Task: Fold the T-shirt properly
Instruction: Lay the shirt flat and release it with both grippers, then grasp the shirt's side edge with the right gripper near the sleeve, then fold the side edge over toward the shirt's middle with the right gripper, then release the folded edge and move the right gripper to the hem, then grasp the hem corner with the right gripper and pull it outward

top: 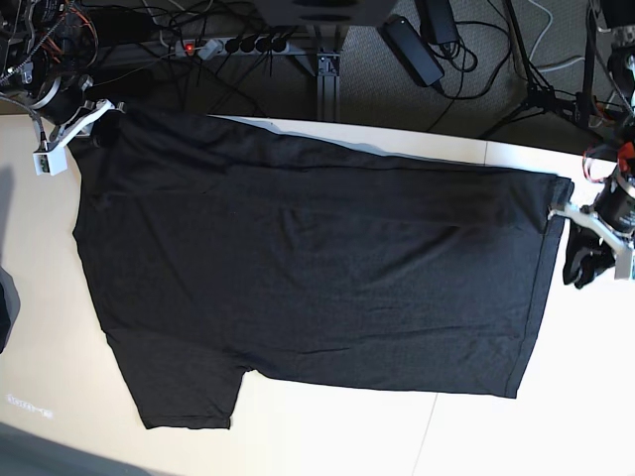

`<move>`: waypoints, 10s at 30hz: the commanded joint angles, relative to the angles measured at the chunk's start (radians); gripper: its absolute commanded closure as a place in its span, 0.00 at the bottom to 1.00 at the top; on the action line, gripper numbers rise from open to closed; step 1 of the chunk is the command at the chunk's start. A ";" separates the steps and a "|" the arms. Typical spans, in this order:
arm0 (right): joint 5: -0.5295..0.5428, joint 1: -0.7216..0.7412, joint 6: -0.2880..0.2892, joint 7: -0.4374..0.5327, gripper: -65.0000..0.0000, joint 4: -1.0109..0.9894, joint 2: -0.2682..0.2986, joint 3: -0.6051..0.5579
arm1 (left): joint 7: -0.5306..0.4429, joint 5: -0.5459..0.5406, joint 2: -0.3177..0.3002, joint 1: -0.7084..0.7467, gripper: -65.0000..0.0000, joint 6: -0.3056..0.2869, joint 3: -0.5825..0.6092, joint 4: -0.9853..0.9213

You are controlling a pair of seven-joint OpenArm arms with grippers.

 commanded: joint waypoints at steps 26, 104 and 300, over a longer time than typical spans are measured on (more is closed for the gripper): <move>0.000 -0.003 0.047 0.015 1.00 0.010 0.016 0.010 | -0.055 -0.096 0.009 -0.856 0.64 -0.042 0.260 -1.338; -0.219 1.081 -0.040 0.312 0.50 -1.160 -0.043 0.037 | -0.028 -0.106 0.142 -0.892 1.00 -0.169 0.369 -1.327; -0.272 0.945 0.064 0.320 1.00 -0.724 -0.156 -0.115 | 0.294 -0.578 -0.200 -0.426 1.00 -0.242 0.319 -0.730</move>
